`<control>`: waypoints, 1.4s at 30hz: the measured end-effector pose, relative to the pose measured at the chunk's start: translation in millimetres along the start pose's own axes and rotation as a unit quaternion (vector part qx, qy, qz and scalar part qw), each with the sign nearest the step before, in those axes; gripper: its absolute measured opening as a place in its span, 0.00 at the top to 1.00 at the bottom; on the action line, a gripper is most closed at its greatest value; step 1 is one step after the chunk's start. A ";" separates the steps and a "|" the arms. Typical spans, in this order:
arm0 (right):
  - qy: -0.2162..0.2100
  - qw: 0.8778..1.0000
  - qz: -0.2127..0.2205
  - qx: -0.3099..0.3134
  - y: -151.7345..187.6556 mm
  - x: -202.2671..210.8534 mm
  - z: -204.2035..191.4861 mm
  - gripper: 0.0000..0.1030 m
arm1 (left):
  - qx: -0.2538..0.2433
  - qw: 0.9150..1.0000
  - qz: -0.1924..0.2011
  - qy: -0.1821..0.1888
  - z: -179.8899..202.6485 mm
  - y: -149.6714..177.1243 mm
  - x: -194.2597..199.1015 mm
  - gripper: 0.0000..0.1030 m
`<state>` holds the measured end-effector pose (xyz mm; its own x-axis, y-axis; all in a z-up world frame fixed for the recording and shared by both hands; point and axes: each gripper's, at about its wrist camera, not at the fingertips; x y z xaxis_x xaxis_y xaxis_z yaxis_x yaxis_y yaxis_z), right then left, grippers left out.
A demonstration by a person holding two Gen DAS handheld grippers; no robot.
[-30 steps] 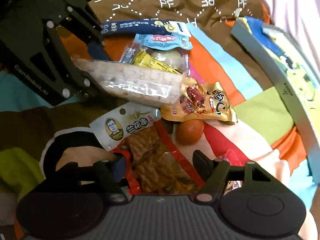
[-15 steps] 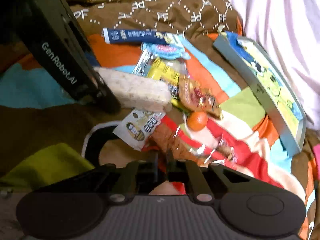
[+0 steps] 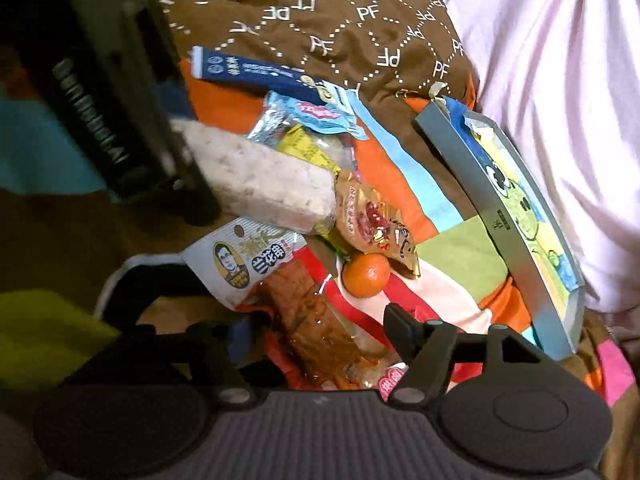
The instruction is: Organize snacks
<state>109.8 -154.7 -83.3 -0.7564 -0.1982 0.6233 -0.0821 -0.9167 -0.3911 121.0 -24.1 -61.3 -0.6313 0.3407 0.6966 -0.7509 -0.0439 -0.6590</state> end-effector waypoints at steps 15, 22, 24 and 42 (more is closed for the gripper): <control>0.083 0.990 0.001 0.111 -6.0 7.6 -46.1 0.85 | 0.011 0.999 0.036 0.013 5.0 6.0 20.8 0.61; 0.120 0.983 -0.001 0.139 -10.1 21.0 -53.6 0.86 | 0.035 0.996 0.072 0.027 3.4 3.5 35.6 0.61; 0.131 0.980 0.002 0.148 -10.7 24.4 -55.5 0.86 | 0.052 0.994 0.086 0.035 -0.1 2.8 38.6 0.61; 0.171 0.965 -0.003 0.197 5.9 31.3 -36.7 0.86 | 0.064 0.993 0.092 0.020 -11.2 -1.2 33.0 0.65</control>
<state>61.9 -153.5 -90.9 -0.9325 -0.1286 0.3375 0.1158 -0.9916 -0.0578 103.3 -2.2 -40.7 -0.7542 0.3529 0.5537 -0.6432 -0.2276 -0.7310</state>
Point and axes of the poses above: each gripper's, at about its wrist camera, not at the fingertips, and x roughly against the way its jaws point, z to its right, y to its underside, and after that the axes turned 5 degrees about x, right-handed
